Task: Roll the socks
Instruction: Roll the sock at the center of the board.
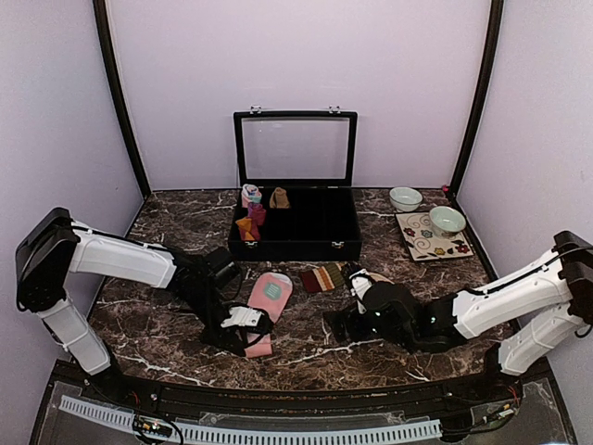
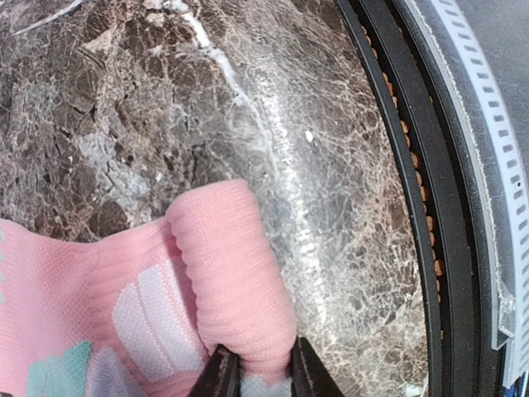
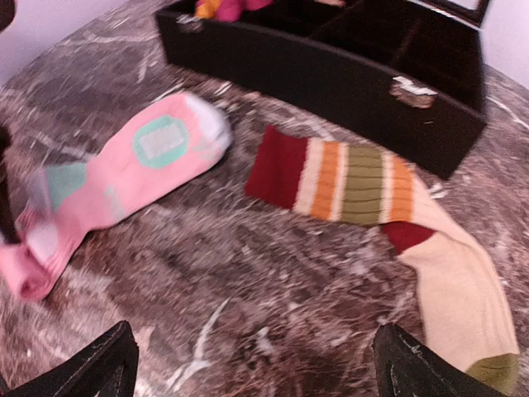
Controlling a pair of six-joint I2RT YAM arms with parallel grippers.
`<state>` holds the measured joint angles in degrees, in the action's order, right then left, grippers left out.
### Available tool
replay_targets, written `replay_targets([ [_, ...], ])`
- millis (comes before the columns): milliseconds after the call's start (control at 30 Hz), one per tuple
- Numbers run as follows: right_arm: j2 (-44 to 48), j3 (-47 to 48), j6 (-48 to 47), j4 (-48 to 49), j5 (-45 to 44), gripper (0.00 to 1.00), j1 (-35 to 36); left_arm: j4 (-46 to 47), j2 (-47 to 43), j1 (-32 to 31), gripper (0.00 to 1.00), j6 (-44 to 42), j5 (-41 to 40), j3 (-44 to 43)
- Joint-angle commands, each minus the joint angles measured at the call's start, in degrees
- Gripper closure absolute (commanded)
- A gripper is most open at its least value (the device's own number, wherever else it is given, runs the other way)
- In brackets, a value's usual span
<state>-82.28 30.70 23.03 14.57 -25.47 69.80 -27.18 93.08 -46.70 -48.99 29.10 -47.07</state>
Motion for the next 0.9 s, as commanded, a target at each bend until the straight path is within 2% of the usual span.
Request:
replay_targets([
  [0,0.62,0.90,5.19,3.15,-16.61,0.01,-0.89,-10.40,7.15,1.63,0.79,0.09,-1.44,-1.32],
  [200,3.37,-5.85,-2.57,25.43,-6.64,0.01,0.72,-15.63,12.50,2.69,0.79,-2.10,2.71,-6.17],
  [300,-0.32,-7.36,-12.98,33.30,-1.14,0.01,4.47,-18.29,14.72,3.20,0.79,-3.01,4.05,-8.02],
  [400,-6.58,-4.83,-21.01,33.93,3.15,0.03,9.60,-19.33,15.24,3.88,0.79,-3.73,5.33,-8.51],
  [533,-16.04,1.86,-28.80,30.12,9.78,0.13,14.20,-19.15,15.60,4.68,0.78,-3.64,5.51,-8.29],
  [700,-22.25,9.45,-38.97,27.34,15.35,0.26,14.93,-16.97,15.28,5.10,0.78,-3.63,4.11,-6.88],
  [867,-27.11,16.12,-45.01,23.68,21.15,0.34,13.93,-15.62,14.00,5.25,0.78,-3.65,3.24,-5.89],
])
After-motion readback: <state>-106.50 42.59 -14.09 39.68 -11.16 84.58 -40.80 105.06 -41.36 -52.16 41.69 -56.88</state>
